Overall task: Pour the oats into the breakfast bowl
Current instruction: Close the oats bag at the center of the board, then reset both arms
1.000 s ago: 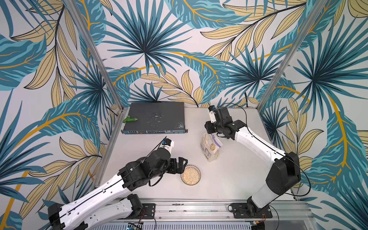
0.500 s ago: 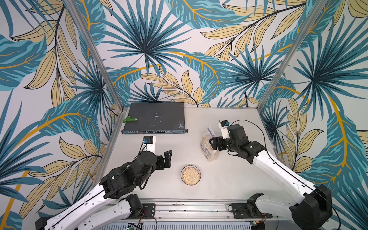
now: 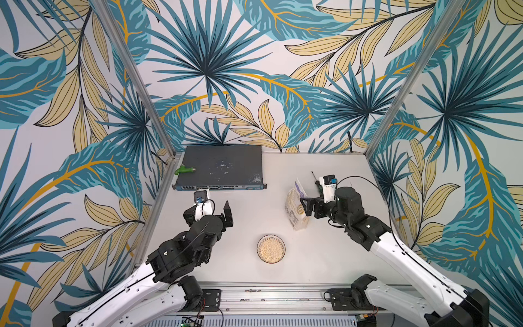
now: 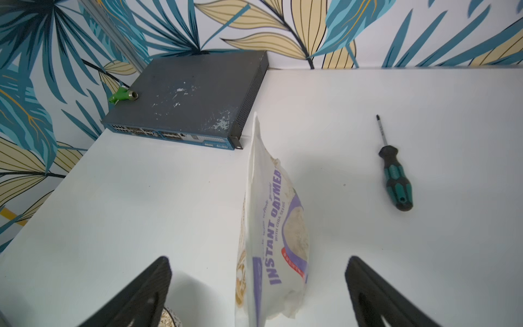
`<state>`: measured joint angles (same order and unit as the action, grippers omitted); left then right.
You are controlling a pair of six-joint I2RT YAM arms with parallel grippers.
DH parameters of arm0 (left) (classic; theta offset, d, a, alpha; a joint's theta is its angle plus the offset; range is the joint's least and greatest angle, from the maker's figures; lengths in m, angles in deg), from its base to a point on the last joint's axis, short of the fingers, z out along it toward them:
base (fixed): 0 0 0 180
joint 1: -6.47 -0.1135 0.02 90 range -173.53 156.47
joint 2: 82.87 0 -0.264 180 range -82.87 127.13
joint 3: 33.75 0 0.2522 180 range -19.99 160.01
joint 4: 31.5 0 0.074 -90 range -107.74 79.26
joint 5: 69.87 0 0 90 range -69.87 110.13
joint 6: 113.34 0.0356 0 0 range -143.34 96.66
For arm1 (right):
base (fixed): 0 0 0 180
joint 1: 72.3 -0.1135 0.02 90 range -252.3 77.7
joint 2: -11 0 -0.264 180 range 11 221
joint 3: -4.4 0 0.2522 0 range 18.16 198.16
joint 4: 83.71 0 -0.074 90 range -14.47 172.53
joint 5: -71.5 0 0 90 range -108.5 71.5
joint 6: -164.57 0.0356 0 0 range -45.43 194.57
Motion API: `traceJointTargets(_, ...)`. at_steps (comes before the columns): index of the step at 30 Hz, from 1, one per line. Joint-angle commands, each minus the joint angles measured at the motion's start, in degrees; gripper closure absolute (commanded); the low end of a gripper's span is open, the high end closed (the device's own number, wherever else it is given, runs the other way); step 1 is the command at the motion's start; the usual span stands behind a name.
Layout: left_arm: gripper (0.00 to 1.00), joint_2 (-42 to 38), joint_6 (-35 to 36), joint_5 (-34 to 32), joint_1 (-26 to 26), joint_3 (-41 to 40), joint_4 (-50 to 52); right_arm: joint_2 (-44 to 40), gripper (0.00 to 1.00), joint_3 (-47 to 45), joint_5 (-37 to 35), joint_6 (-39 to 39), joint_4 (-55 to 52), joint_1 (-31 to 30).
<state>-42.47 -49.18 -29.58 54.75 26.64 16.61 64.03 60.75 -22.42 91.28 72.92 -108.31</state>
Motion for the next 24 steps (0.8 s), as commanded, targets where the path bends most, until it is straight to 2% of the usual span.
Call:
traceJointTargets(1, 0.0, 3.4, 9.05, -2.78, -4.19, -3.19, -9.35, -7.69, 0.0, -8.33, -7.92, -0.85, 13.08, -0.16)
traceJointTargets(3, 0.0, 6.5, 12.38, -1.82, -7.71, -5.32, -14.36, -13.56, 0.0, -15.25, -13.79, -0.4, 22.64, -0.16)
traceJointTargets(5, 0.0, 9.62, 15.83, 2.95, -11.96, -7.45, -20.71, -18.77, 0.0, -23.08, -19.05, -1.16, 35.12, -0.15)
traceJointTargets(7, 0.0, 12.66, 15.94, 6.31, -16.6, -9.61, -26.37, -21.45, 0.0, -28.62, -24.0, -2.92, 44.43, 0.0)
traceJointTargets(11, 0.0, 18.98, 18.55, 10.27, -24.94, -13.81, -37.94, -15.55, 0.0, -28.33, -34.18, -10.16, 45.58, 1.84)
traceJointTargets(14, 0.0, 23.17, 20.6, 7.93, -27.71, -15.94, -43.85, -8.65, 0.0, -27.7, -33.09, -15.92, 48.52, 5.52)
traceJointTargets(17, 0.0, 27.08, 20.82, 6.15, -30.07, -18.28, -49.43, -2.87, 0.0, -26.87, -30.2, -15.37, 50.0, 13.4)
traceJointTargets(20, 0.0, 32.46, 22.84, 7.48, -31.92, -20.94, -58.71, 1.6, 0.0, -27.53, -22.05, -11.01, 51.92, 22.41)
traceJointTargets(24, 0.0, 37.63, 24.02, 11.16, -33.15, -18.45, -59.88, 7.73, 0.01, -31.57, -10.16, -16.83, 60.23, 26.32)
